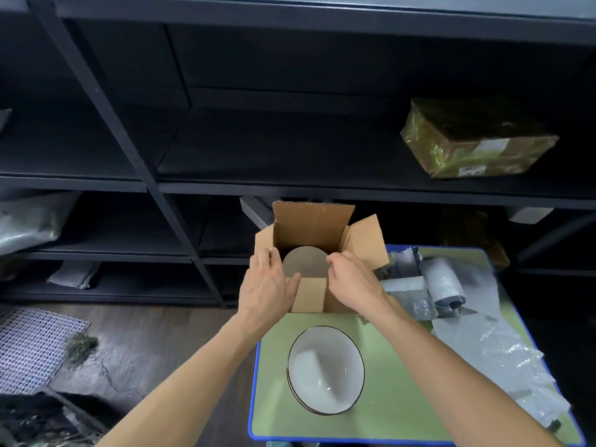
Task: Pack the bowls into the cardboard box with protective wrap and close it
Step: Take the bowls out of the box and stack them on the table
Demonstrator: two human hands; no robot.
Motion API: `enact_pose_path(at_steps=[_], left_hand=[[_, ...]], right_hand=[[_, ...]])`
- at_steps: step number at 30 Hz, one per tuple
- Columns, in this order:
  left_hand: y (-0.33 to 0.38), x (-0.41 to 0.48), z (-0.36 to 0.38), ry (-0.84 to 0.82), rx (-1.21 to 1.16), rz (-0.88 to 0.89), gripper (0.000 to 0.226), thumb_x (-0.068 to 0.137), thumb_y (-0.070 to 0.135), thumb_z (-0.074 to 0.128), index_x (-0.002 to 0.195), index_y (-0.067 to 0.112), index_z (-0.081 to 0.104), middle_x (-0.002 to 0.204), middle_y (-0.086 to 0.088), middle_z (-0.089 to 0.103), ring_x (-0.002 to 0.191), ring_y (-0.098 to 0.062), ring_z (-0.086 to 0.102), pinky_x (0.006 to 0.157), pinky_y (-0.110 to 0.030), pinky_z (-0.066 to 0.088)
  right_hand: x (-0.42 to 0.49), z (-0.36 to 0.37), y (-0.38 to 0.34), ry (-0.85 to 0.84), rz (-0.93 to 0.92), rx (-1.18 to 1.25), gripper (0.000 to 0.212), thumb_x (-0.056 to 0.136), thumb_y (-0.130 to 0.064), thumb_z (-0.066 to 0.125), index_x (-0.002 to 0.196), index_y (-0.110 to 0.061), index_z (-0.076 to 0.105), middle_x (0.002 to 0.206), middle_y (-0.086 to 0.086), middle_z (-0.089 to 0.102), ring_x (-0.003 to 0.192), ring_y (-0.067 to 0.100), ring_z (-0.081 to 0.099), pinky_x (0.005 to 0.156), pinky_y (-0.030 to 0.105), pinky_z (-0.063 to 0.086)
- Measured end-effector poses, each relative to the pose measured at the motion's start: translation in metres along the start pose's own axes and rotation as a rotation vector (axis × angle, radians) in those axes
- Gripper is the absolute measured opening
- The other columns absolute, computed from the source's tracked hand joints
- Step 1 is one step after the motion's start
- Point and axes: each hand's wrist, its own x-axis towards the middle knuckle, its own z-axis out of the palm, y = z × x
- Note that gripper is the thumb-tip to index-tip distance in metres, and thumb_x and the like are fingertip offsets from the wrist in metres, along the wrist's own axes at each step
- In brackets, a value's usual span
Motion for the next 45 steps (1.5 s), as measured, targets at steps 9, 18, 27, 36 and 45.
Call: enact_pose_path(at_steps=[9, 18, 27, 36, 45], left_hand=[[0.001, -0.001, 0.007, -0.016, 0.042, -0.016, 0.078, 0.096, 0.06, 0.037, 0.147, 0.001, 0.029, 0.12, -0.007, 0.048, 0.099, -0.018, 0.046, 0.091, -0.03, 0.046], [-0.005, 0.005, 0.017, -0.025, 0.173, 0.013, 0.084, 0.093, 0.063, 0.013, 0.148, 0.0, 0.028, 0.12, -0.008, 0.046, 0.089, -0.016, 0.028, 0.088, -0.03, 0.039], [-0.002, 0.001, 0.011, -0.021, 0.044, -0.026, 0.078, 0.095, 0.062, 0.035, 0.146, 0.004, 0.031, 0.12, -0.003, 0.048, 0.096, -0.016, 0.046, 0.09, -0.028, 0.045], [-0.007, 0.001, 0.013, -0.016, 0.055, 0.011, 0.084, 0.093, 0.065, 0.023, 0.15, 0.003, 0.027, 0.121, -0.002, 0.047, 0.097, -0.016, 0.046, 0.09, -0.026, 0.043], [-0.006, 0.005, 0.002, 0.059, -0.15, -0.092, 0.054, 0.096, 0.055, 0.031, 0.127, 0.013, 0.045, 0.107, -0.002, 0.051, 0.089, -0.018, 0.042, 0.083, -0.033, 0.045]], right_hand=[[0.046, 0.004, -0.017, -0.359, 0.156, -0.124, 0.031, 0.102, -0.016, 0.042, 0.122, 0.0, 0.059, 0.125, 0.018, 0.062, 0.11, 0.035, 0.06, 0.076, 0.033, 0.044], [0.082, 0.03, -0.018, -0.395, 0.208, -0.253, 0.041, 0.099, -0.012, 0.05, 0.139, 0.001, 0.049, 0.134, 0.019, 0.059, 0.121, 0.033, 0.059, 0.094, 0.037, 0.05], [0.089, 0.035, -0.019, -0.359, 0.287, -0.189, 0.055, 0.098, -0.007, 0.047, 0.147, -0.002, 0.023, 0.14, 0.024, 0.049, 0.129, 0.035, 0.051, 0.101, 0.039, 0.045], [0.072, 0.01, -0.024, -0.143, 0.149, -0.22, 0.063, 0.097, -0.018, 0.057, 0.149, -0.002, 0.027, 0.126, 0.018, 0.064, 0.114, 0.034, 0.064, 0.087, 0.039, 0.052], [0.038, -0.045, -0.027, 0.064, 0.107, -0.091, 0.022, 0.091, -0.003, 0.048, 0.113, -0.007, 0.044, 0.081, 0.007, 0.056, 0.069, 0.022, 0.049, 0.051, 0.028, 0.03]])
